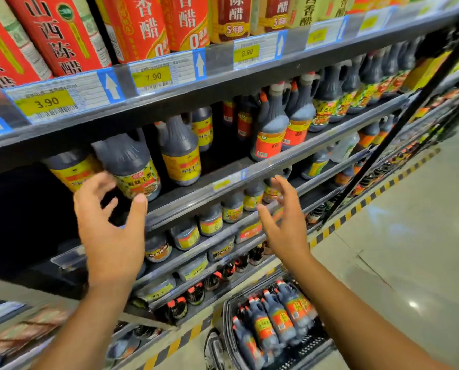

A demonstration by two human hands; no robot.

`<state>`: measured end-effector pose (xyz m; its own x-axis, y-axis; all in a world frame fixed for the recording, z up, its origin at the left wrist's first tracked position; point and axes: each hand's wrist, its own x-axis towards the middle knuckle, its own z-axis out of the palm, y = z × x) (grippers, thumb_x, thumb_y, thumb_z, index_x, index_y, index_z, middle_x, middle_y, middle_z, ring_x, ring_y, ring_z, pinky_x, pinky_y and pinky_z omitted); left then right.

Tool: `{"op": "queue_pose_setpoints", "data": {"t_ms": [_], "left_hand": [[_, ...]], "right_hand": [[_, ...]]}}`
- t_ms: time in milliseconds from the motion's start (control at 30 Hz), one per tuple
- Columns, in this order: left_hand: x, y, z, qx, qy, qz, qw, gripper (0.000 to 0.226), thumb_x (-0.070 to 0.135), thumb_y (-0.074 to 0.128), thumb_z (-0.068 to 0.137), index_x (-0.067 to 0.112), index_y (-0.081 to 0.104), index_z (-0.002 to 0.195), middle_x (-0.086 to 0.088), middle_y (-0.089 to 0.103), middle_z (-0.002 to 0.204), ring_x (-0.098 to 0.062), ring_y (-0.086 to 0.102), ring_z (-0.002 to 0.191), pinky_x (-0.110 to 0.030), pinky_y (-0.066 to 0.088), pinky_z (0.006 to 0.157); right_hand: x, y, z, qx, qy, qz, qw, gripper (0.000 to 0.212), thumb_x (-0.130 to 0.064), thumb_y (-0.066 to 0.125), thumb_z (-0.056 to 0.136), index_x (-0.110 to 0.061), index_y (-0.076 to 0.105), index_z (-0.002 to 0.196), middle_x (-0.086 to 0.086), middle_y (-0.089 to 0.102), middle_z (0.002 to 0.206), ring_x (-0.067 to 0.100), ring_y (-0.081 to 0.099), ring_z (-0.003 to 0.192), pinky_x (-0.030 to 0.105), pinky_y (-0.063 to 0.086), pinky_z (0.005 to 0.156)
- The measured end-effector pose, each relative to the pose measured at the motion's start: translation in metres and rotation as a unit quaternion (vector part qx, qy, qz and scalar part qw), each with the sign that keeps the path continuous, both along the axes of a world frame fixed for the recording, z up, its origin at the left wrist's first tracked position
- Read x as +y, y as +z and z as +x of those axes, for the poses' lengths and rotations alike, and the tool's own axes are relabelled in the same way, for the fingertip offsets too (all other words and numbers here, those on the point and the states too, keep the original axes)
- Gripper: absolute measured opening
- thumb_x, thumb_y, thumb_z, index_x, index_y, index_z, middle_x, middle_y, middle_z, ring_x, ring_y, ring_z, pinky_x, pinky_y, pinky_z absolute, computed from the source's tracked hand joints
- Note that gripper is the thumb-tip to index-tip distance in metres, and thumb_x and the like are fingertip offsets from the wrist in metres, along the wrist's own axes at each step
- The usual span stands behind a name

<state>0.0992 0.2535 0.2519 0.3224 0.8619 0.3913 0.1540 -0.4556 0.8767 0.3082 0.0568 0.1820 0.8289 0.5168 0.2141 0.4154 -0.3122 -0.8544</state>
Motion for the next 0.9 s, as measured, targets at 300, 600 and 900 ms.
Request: {"op": "queue_pose_setpoints", "data": {"t_ms": [300, 600, 900], "left_hand": [[-0.095, -0.137, 0.042, 0.327, -0.289, -0.003, 0.900, 0.052, 0.063, 0.047, 0.101, 0.029, 0.056, 0.139, 0.010, 0.057, 0.135, -0.015, 0.054, 0.129, -0.035, 0.044, 0.103], [-0.117, -0.321, 0.119, 0.633, -0.381, 0.036, 0.673, 0.099, 0.089, 0.031, 0.089, 0.024, 0.030, 0.163, -0.010, 0.038, 0.165, -0.034, 0.041, 0.149, -0.053, 0.043, 0.115], [-0.149, -0.473, 0.187, 0.657, -0.445, 0.065, 0.604, 0.087, 0.081, 0.044, 0.094, 0.021, 0.040, 0.157, -0.018, 0.047, 0.156, -0.041, 0.045, 0.143, -0.054, 0.039, 0.114]], "right_hand": [[-0.230, -0.185, -0.058, 0.268, -0.303, -0.228, 0.885, 0.068, -0.028, 0.076, 0.096, 0.005, 0.047, 0.149, 0.030, 0.057, 0.145, 0.046, 0.055, 0.133, 0.051, 0.045, 0.109], [-0.275, -0.291, -0.123, 0.412, -0.392, -0.251, 0.783, 0.097, -0.061, 0.065, 0.097, 0.000, 0.028, 0.163, 0.025, 0.039, 0.165, 0.041, 0.040, 0.151, 0.048, 0.035, 0.122], [-0.250, -0.436, -0.146, 0.485, -0.458, -0.237, 0.706, 0.106, -0.072, 0.062, 0.093, -0.005, 0.022, 0.166, 0.027, 0.038, 0.163, 0.045, 0.038, 0.149, 0.052, 0.035, 0.122]]}}
